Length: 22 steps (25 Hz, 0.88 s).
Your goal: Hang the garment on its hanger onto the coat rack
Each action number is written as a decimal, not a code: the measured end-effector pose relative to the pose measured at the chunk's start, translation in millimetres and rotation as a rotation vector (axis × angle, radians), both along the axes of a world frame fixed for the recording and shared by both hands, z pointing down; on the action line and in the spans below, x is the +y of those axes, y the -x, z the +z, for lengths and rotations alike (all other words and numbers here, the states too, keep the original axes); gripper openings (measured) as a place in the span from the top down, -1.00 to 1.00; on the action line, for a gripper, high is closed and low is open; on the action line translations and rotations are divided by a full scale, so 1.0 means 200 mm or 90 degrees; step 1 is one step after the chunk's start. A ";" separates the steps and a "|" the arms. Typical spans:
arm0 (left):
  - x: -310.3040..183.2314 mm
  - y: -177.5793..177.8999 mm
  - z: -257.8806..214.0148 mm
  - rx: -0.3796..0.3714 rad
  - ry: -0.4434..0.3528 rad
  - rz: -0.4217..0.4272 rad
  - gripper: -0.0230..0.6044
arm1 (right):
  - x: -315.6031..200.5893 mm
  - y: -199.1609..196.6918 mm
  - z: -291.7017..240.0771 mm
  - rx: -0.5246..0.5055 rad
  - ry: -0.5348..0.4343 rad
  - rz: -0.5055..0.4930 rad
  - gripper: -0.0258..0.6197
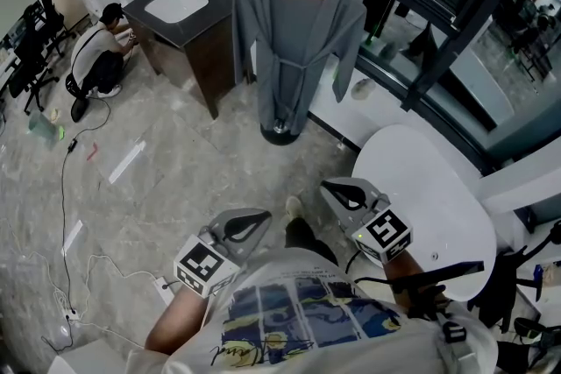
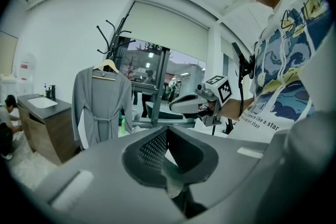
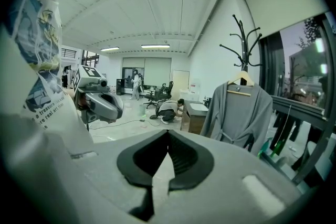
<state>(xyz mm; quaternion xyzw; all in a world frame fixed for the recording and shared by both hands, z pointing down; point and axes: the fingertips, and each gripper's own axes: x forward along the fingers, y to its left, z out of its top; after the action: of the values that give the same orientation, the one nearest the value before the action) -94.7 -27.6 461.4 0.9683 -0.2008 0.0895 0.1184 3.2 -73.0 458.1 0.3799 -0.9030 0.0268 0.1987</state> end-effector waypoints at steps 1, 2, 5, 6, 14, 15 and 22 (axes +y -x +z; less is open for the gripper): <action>0.00 0.00 0.00 0.000 0.000 0.000 0.92 | 0.00 0.00 0.00 0.003 0.000 -0.002 0.92; 0.00 -0.01 0.00 0.001 -0.001 0.000 0.92 | 0.01 0.00 0.01 0.006 -0.001 -0.004 0.92; 0.01 -0.01 0.01 0.000 -0.001 0.004 0.92 | 0.01 -0.01 0.02 0.017 -0.003 -0.005 0.92; 0.01 -0.02 0.01 -0.001 0.000 0.005 0.92 | 0.01 -0.01 0.03 0.016 -0.002 -0.005 0.92; -0.03 -0.05 0.00 -0.007 0.002 0.012 0.92 | -0.03 -0.02 0.03 0.014 -0.006 -0.004 0.92; -0.05 -0.05 0.01 -0.007 0.002 0.013 0.92 | -0.03 -0.02 0.03 0.013 -0.006 -0.003 0.92; -0.14 -0.10 0.03 -0.006 0.010 0.019 0.92 | -0.12 -0.03 0.06 0.010 0.001 -0.014 0.92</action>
<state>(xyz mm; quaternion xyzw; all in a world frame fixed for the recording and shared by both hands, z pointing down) -73.8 -55.3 467.6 0.9699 -0.1858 0.0973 0.1235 9.6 -97.7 469.3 0.3698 -0.9056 0.0226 0.2064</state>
